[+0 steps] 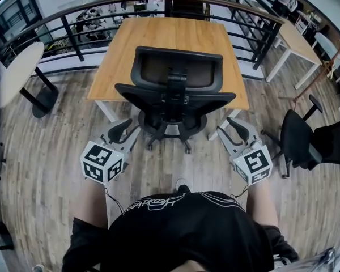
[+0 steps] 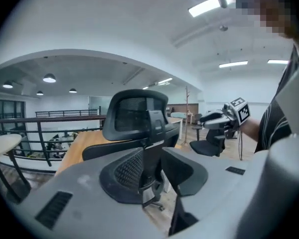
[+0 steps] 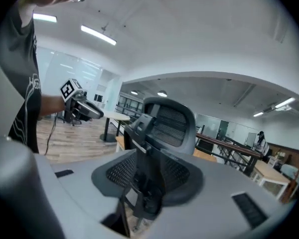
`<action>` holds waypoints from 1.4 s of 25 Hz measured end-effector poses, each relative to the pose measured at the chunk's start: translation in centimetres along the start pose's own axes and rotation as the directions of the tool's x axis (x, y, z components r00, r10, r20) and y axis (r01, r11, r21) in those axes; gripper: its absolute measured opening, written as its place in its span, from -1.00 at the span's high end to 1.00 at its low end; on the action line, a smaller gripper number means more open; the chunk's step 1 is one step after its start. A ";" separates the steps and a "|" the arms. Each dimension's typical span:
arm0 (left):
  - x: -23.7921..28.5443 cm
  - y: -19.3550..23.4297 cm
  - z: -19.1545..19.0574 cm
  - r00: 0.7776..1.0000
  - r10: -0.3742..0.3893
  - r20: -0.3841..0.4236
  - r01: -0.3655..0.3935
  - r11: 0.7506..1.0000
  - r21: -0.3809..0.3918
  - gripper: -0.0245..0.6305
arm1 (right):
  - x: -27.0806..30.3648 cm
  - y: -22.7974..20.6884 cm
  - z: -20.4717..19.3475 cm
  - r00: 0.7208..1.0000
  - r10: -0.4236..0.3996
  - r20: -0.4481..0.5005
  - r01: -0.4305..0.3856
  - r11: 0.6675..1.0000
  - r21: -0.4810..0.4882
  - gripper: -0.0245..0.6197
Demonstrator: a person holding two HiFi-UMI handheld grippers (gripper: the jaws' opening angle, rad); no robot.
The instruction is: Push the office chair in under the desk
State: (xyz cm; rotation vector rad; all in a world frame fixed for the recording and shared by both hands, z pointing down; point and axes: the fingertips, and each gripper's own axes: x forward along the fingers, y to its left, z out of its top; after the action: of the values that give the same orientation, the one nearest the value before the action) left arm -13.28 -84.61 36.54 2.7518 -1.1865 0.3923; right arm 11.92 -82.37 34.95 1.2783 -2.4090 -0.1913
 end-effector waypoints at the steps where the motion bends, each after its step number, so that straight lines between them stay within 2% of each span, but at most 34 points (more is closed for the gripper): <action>1: -0.6 -1.1 0.4 0.999 -0.022 0.023 0.022 1.000 -0.015 0.62 | -0.5 1.4 0.7 0.999 0.031 0.025 -0.032 0.999 0.028 0.41; 5: -2.9 -5.5 1.8 0.986 -0.129 0.110 0.138 0.988 -0.075 0.85 | -2.6 6.2 3.2 0.980 0.146 0.137 -0.165 0.976 0.139 0.59; 10: -5.0 -10.3 2.4 0.946 -0.271 0.177 0.297 0.944 -0.141 0.90 | -4.4 10.6 5.3 0.944 0.230 0.238 -0.284 0.932 0.227 0.72; 13: -5.7 -12.5 2.5 0.922 -0.325 0.210 0.358 0.922 -0.146 0.90 | -5.2 12.7 5.8 0.921 0.280 0.269 -0.353 0.892 0.281 0.78; 15: -5.8 -13.7 2.5 0.909 -0.353 0.223 0.390 0.909 -0.149 0.90 | -5.6 13.5 6.0 0.912 0.299 0.280 -0.378 0.878 0.293 0.80; 20: -6.3 -14.6 2.4 0.897 -0.379 0.228 0.417 0.897 -0.148 0.90 | -5.9 14.6 5.9 0.910 0.310 0.276 -0.385 0.877 0.285 0.80; 25: -6.4 -14.4 2.8 0.902 -0.371 0.223 0.407 0.902 -0.145 0.90 | -6.0 14.5 6.2 0.912 0.308 0.271 -0.382 0.879 0.285 0.80; 30: -6.0 -14.0 2.7 0.900 -0.366 0.236 0.409 0.896 -0.174 0.90 | -5.9 14.1 6.0 0.913 0.306 0.268 -0.378 0.882 0.280 0.80; 35: -5.4 -13.6 2.8 0.899 -0.366 0.239 0.410 0.896 -0.172 0.90 | -5.4 13.7 5.9 0.916 0.305 0.262 -0.373 0.886 0.275 0.80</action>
State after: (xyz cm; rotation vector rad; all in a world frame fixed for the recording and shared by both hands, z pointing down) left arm -6.40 -72.13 32.29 2.7820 -0.6272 -0.0604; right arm 1.72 -70.57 32.18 0.9672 -2.8951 0.1852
